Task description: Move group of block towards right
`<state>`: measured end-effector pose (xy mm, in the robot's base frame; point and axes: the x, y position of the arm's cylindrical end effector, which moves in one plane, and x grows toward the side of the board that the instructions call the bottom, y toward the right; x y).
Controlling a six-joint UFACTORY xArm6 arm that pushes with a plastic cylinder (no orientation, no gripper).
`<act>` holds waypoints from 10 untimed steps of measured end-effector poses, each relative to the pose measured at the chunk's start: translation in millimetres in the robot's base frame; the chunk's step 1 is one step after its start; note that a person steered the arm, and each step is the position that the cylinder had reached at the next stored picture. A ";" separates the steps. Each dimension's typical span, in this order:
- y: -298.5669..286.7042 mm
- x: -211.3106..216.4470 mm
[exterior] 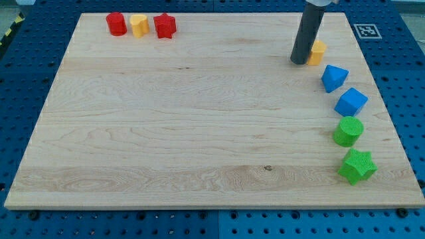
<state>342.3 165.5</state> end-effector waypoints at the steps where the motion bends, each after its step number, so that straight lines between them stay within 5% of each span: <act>1: -29.9 0.0; 4: -318.4 -16.4; 6: -452.0 -90.0; 10: -392.0 -108.0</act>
<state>234.2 -226.5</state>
